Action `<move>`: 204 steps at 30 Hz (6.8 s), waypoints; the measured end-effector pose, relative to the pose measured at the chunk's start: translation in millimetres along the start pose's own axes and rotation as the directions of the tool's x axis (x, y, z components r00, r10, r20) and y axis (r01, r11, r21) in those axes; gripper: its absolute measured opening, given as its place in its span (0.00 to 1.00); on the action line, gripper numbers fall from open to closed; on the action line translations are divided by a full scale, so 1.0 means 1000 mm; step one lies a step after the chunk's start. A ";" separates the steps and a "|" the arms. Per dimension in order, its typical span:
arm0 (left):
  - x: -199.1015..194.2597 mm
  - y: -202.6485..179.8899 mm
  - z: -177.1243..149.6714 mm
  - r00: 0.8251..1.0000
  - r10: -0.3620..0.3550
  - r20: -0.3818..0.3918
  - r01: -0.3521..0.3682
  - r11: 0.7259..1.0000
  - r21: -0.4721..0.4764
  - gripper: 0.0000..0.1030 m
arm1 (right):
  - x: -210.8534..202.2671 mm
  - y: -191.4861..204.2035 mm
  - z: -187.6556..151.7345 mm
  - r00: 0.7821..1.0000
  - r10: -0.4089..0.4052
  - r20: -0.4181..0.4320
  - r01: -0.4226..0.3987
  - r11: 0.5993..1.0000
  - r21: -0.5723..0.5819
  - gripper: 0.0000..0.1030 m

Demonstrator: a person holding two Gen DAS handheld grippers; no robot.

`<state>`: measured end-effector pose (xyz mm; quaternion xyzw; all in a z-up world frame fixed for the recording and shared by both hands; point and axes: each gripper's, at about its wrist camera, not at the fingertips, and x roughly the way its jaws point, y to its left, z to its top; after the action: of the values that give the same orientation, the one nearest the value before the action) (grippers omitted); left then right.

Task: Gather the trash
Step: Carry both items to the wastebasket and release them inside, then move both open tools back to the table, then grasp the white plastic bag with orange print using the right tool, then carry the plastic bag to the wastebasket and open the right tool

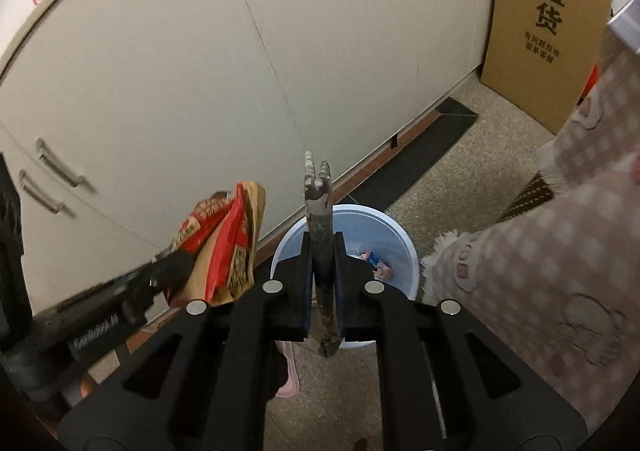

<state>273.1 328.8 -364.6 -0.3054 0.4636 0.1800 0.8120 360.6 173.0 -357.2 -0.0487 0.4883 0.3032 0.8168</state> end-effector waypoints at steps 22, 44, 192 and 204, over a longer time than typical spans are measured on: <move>0.039 -0.021 -0.008 0.995 0.012 -0.104 -0.005 0.998 0.065 0.20 | -0.017 -0.008 -0.002 0.981 -0.162 0.103 0.172 0.981 -0.094 0.56; 0.010 -0.030 0.008 0.997 0.013 -0.070 -0.009 0.999 0.049 0.58 | -0.056 -0.028 -0.008 0.975 -0.142 0.174 0.146 0.989 -0.012 0.60; 0.013 -0.017 0.003 0.995 -0.096 -0.016 0.097 0.992 0.083 0.03 | 0.010 -0.017 -0.002 0.996 0.031 -0.088 -0.033 0.999 -0.014 0.58; 0.027 -0.041 0.004 0.996 -0.081 -0.046 0.087 0.987 0.134 0.03 | -0.013 -0.027 0.006 0.999 0.016 -0.036 -0.015 1.000 0.020 0.60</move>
<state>312.6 300.7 -372.7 -0.2724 0.4780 0.1073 0.8281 374.8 147.8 -349.3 -0.0421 0.5062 0.3039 0.8060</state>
